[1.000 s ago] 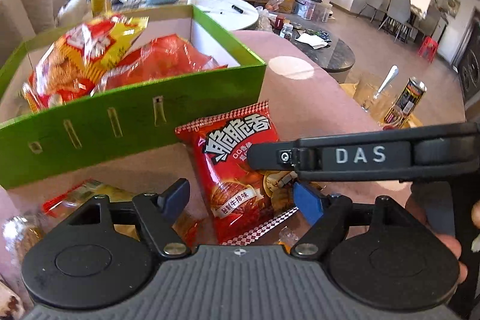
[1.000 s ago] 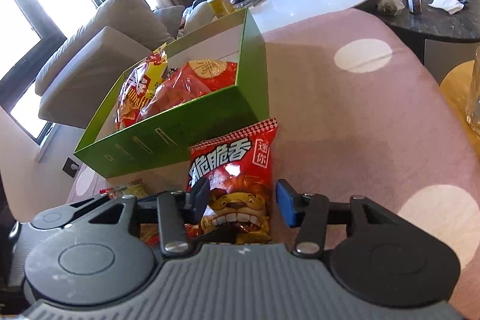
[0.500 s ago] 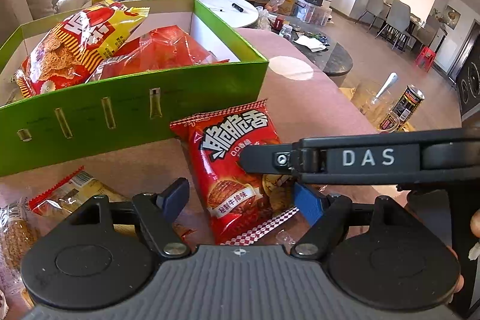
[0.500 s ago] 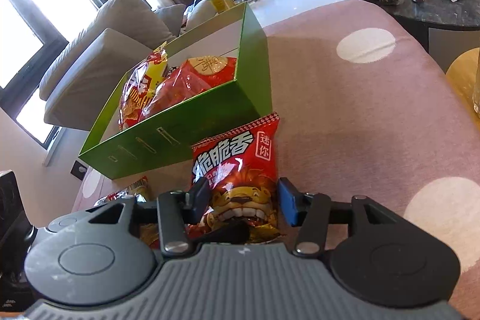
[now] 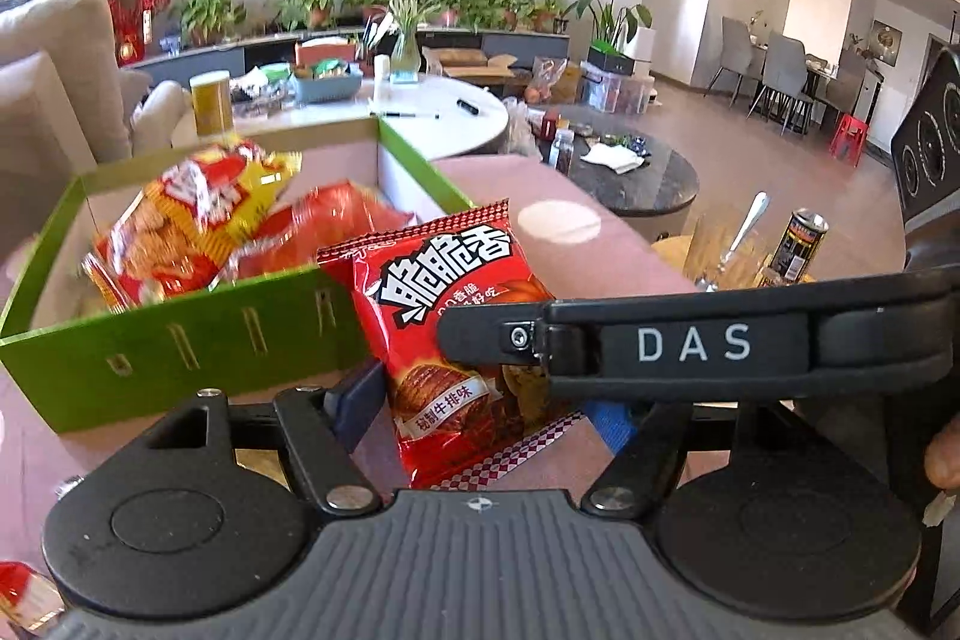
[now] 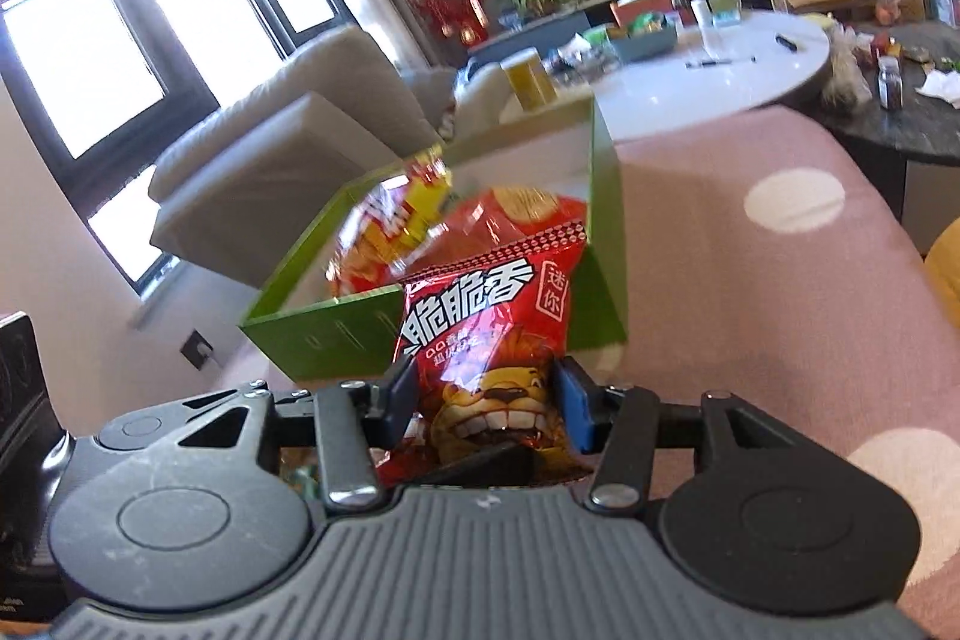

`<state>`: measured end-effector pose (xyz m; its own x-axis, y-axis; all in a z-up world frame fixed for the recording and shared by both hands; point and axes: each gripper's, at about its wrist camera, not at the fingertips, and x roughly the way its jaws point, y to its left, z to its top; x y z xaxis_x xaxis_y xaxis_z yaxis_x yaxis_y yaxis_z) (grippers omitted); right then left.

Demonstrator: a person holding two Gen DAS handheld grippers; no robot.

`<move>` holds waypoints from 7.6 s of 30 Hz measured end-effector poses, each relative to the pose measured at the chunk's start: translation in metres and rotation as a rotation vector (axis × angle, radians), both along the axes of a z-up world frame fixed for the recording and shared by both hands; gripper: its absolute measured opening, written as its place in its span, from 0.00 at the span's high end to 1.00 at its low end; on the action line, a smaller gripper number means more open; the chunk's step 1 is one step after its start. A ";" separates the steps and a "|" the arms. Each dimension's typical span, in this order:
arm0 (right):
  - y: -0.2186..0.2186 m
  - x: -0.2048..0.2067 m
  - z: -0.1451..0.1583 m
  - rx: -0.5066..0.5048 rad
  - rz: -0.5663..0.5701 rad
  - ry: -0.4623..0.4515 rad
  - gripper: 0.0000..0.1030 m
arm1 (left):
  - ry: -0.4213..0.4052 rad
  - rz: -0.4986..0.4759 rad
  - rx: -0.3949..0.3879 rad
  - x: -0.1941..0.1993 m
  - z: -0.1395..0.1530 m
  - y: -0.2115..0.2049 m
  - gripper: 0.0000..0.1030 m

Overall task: Organize snacks
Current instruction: 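Carry the red lion-face bag into the box and open the right gripper, then withdraw the right gripper up out of the box, then move the right gripper toward the wrapped biscuit pack on the table, then grasp the clear biscuit-stick pack with the right gripper while the left grasps the white-red snack bag, then carry both packs over the green box and open both grippers to drop them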

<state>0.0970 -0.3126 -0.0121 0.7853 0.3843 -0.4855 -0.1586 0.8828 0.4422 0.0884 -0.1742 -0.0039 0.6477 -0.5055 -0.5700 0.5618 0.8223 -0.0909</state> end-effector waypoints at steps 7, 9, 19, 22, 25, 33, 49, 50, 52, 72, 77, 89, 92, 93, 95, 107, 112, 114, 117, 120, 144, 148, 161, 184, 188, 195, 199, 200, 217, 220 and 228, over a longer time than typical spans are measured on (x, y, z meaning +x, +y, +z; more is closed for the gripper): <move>-0.005 0.005 0.015 0.067 -0.005 -0.016 0.12 | -0.053 -0.019 0.019 0.000 0.021 0.000 0.34; -0.003 0.012 0.020 0.066 -0.003 -0.003 0.12 | -0.062 -0.019 0.025 0.004 0.027 0.000 0.34; -0.001 0.043 0.045 0.040 -0.022 -0.009 0.12 | -0.080 -0.016 0.010 0.046 0.047 -0.003 0.32; -0.005 0.058 0.048 0.057 -0.031 -0.011 0.12 | -0.096 -0.013 0.024 0.062 0.052 -0.006 0.31; -0.006 0.072 0.048 0.078 -0.039 -0.012 0.12 | -0.104 -0.009 0.038 0.081 0.053 -0.007 0.31; -0.010 0.111 0.032 0.141 -0.060 0.035 0.12 | -0.068 0.006 0.067 0.126 0.042 -0.012 0.31; -0.012 0.132 0.013 0.167 -0.076 0.075 0.12 | -0.039 0.008 0.080 0.157 0.020 -0.017 0.30; -0.011 0.132 0.013 0.165 -0.075 0.077 0.12 | -0.041 0.011 0.084 0.157 0.020 -0.017 0.30; -0.010 0.132 0.011 0.165 -0.073 0.078 0.12 | -0.048 0.016 0.091 0.156 0.020 -0.018 0.27; -0.014 0.126 0.021 0.157 -0.119 0.013 0.12 | -0.047 0.062 0.102 0.140 0.016 -0.005 0.19; -0.015 0.124 0.022 0.162 -0.112 0.004 0.12 | -0.047 0.068 0.096 0.132 0.019 -0.001 0.19; -0.004 0.100 0.040 0.138 -0.062 -0.055 0.12 | -0.098 0.148 0.051 0.090 0.047 0.055 0.17; 0.006 0.090 0.040 0.117 -0.032 -0.049 0.12 | -0.111 0.184 0.050 0.075 0.053 0.077 0.16; 0.011 0.086 0.040 0.106 -0.016 -0.043 0.12 | -0.115 0.194 0.051 0.070 0.054 0.084 0.16; 0.021 0.077 0.039 0.081 0.020 -0.041 0.12 | -0.122 0.213 0.059 0.060 0.054 0.099 0.16; 0.063 0.020 0.036 -0.117 0.093 -0.080 0.12 | -0.149 0.278 0.037 -0.006 0.031 0.146 0.12; 0.076 -0.010 0.035 -0.184 0.071 -0.149 0.12 | -0.169 0.314 0.018 -0.026 0.028 0.154 0.10; 0.080 -0.021 0.035 -0.192 0.049 -0.176 0.12 | -0.180 0.318 0.023 -0.032 0.027 0.157 0.10; 0.083 -0.033 0.038 -0.187 0.043 -0.207 0.12 | -0.191 0.329 0.014 -0.041 0.025 0.163 0.09; 0.082 -0.044 0.041 -0.161 0.021 -0.263 0.12 | -0.182 0.333 -0.017 -0.049 0.022 0.170 0.09; 0.103 -0.050 0.019 -0.242 -0.130 -0.200 0.12 | -0.192 0.375 0.012 -0.054 -0.004 0.185 0.04; 0.104 -0.046 0.013 -0.243 -0.131 -0.168 0.12 | -0.178 0.375 0.030 -0.044 -0.008 0.182 0.04; 0.101 -0.031 0.002 -0.264 -0.127 -0.099 0.12 | -0.119 0.372 0.059 -0.013 -0.024 0.177 0.04; 0.108 0.002 -0.019 -0.354 0.022 0.028 0.12 | -0.012 0.366 0.019 -0.002 -0.044 0.192 0.10; 0.110 0.006 -0.021 -0.344 0.052 0.043 0.12 | -0.010 0.335 0.037 -0.003 -0.047 0.188 0.16; 0.121 0.013 -0.024 -0.383 0.089 0.048 0.12 | -0.004 0.315 0.029 -0.003 -0.050 0.186 0.22; 0.121 0.019 -0.026 -0.386 0.097 0.071 0.12 | 0.006 0.295 0.018 -0.003 -0.051 0.186 0.33; 0.121 0.021 -0.027 -0.384 0.099 0.081 0.12 | 0.009 0.289 0.015 -0.003 -0.051 0.186 0.36; 0.106 0.012 -0.024 -0.249 0.068 0.153 0.35 | -0.003 0.296 0.028 -0.022 -0.036 0.187 0.67; 0.104 0.004 -0.017 -0.228 0.062 0.127 0.35 | -0.020 0.295 0.034 -0.029 -0.030 0.184 0.67; 0.093 -0.012 -0.007 -0.185 0.048 0.091 0.35 | -0.071 0.270 0.038 -0.044 -0.012 0.175 0.67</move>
<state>0.0846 -0.2198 -0.0188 0.7179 0.3177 -0.6194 -0.1692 0.9428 0.2873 0.0442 0.0007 -0.0161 0.7950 -0.2884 -0.5337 0.3257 0.9451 -0.0255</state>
